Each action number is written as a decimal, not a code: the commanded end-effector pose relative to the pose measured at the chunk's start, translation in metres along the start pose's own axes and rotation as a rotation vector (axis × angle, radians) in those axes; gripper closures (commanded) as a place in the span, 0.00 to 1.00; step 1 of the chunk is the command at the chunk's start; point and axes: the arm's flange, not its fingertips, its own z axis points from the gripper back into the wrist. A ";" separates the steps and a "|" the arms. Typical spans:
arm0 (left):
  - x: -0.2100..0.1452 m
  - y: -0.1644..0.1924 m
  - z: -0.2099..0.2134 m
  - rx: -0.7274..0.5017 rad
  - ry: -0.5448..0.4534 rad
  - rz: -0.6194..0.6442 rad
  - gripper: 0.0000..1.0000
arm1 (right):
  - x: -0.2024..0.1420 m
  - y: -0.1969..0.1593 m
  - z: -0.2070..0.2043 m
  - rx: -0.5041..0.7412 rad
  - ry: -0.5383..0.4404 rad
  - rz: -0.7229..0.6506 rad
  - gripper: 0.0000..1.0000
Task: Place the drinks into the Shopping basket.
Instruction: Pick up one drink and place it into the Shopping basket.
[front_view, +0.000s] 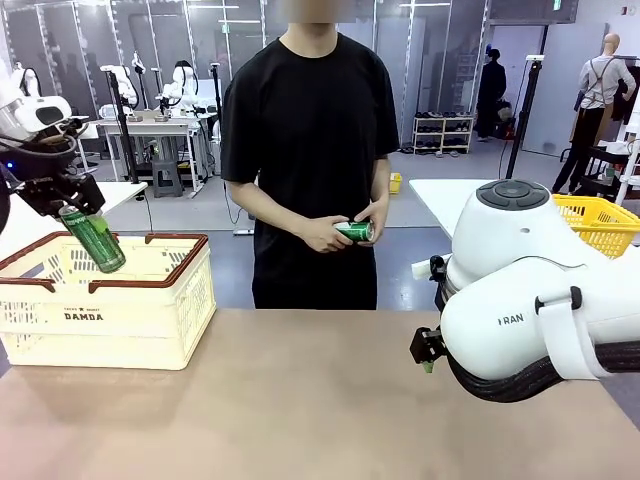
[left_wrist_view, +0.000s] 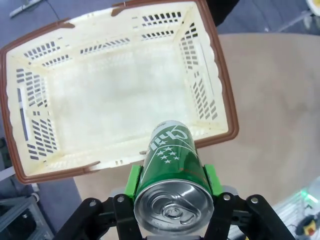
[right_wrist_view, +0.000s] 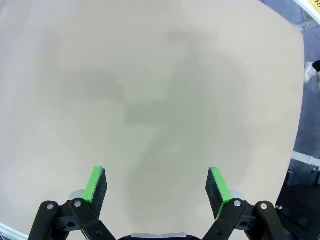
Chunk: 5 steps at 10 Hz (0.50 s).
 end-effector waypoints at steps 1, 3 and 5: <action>0.021 0.006 0.008 -0.013 0.040 0.027 0.42 | 0.000 0.000 -0.001 0.004 0.001 0.000 0.00; 0.029 0.011 0.006 -0.003 0.096 0.037 0.42 | 0.000 0.000 -0.001 0.004 0.001 0.000 0.00; 0.033 0.014 0.007 0.049 0.109 0.034 0.42 | 0.000 0.000 -0.001 0.004 0.001 0.000 0.00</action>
